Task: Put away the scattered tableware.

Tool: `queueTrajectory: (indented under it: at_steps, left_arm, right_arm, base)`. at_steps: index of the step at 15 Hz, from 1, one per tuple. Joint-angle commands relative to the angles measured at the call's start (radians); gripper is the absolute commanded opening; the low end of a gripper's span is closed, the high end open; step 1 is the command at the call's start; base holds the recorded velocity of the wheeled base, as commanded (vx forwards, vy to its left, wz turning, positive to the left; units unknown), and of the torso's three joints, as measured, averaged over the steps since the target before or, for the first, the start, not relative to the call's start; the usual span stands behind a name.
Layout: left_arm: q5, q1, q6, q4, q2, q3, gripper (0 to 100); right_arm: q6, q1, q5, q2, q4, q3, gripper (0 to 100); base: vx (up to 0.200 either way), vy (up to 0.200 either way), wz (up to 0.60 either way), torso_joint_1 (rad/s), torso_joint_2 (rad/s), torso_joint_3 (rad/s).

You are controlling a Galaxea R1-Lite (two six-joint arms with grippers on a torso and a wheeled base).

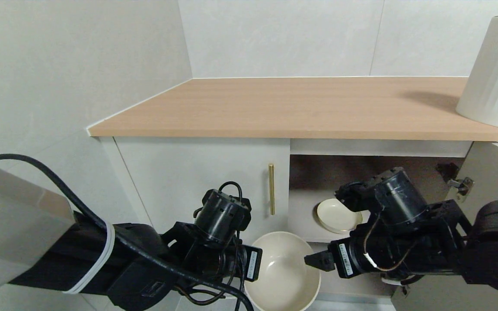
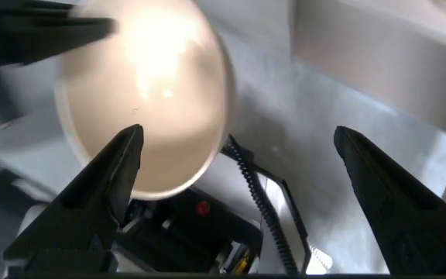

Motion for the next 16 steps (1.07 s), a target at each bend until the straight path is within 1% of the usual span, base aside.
queueTrajectory:
  at_steps: [1,3,7,8,16]
  left_arm:
    - [0.008,-0.008,-0.001,-0.001,-0.004,-0.001,0]
    - [0.008,-0.009,-0.001,-0.001,-0.004,-0.001,0]
    - [0.008,-0.015,-0.001,-0.001,-0.002,0.001,0]
    - [0.008,-0.015,-0.001,-0.001,-0.002,0.001,0]
    - [0.014,-0.02,-0.002,-0.001,0.001,0.001,0]
  right_arm:
    - [0.005,0.008,-0.026,0.087,-0.001,-0.019,100]
    - [0.009,0.008,-0.046,0.107,-0.003,-0.025,100]
    - [0.026,0.011,-0.046,0.124,-0.003,-0.034,100]
    - [0.028,0.012,-0.047,0.13,-0.003,-0.036,0]
    - [0.032,0.021,-0.046,0.132,-0.003,-0.036,0]
  base:
    - [0.0,0.0,0.0,0.0,0.0,0.0]
    - [0.0,0.0,0.0,0.0,0.0,0.0]
    - [0.0,0.0,0.0,0.0,0.0,0.0]
    - [0.0,0.0,0.0,0.0,0.0,0.0]
    - [0.0,0.0,0.0,0.0,0.0,0.0]
